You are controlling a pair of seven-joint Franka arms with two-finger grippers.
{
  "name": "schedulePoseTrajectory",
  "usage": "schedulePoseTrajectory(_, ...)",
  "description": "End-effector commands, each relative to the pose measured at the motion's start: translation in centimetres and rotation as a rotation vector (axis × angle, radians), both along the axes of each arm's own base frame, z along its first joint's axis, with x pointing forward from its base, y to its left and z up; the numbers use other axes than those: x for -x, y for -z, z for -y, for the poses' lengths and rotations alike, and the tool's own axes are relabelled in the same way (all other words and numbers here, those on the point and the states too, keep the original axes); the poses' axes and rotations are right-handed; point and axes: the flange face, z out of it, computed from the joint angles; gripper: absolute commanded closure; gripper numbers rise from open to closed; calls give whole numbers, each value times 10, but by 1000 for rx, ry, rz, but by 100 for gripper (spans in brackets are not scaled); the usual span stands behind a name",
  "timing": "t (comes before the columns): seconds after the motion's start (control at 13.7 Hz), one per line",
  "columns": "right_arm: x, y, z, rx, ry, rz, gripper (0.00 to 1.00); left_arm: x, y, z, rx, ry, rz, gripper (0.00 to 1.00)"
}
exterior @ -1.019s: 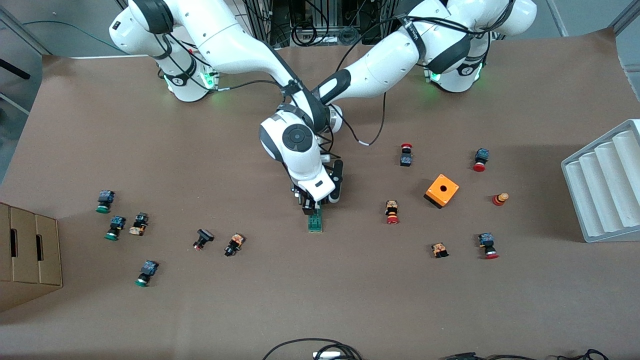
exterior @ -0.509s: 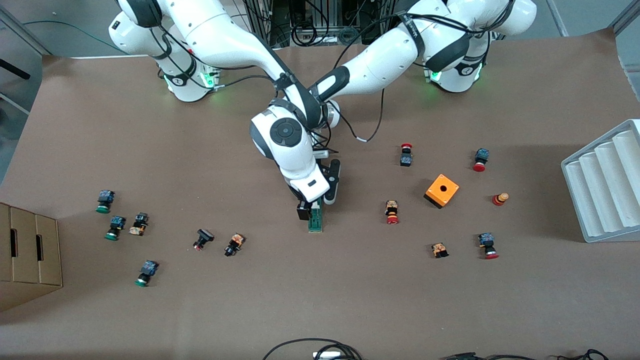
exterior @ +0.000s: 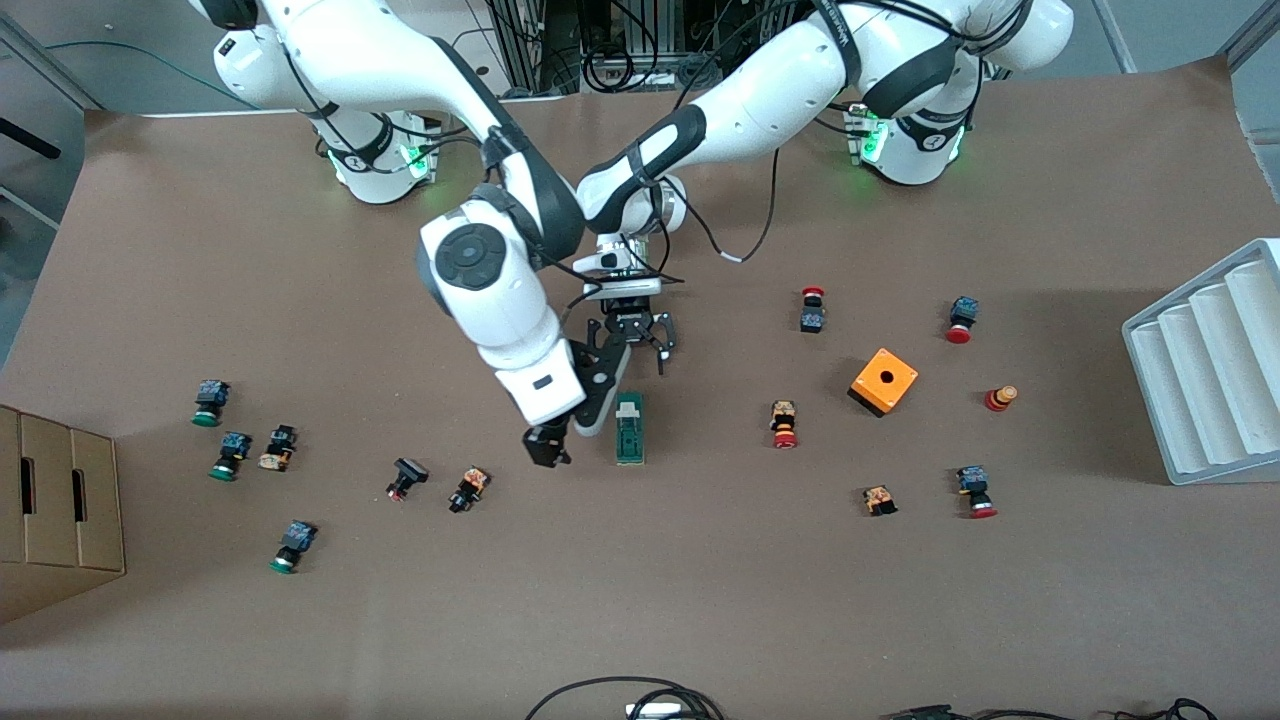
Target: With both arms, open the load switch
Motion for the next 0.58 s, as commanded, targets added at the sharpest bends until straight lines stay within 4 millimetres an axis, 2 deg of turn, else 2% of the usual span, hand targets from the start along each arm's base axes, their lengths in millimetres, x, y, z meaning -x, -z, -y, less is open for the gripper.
schedulePoseTrajectory(0.0,0,-36,20,-42,74,-32,0,7,-22,-11,-124,22,-29,1)
schedulePoseTrajectory(0.22,-9,-64,46,-80,204,-45,0,-1,-53,-4,-300,31,-128,1)
schedulePoseTrajectory(0.51,-22,-84,80,-115,318,-38,0,-7,-75,-1,-439,77,-186,1)
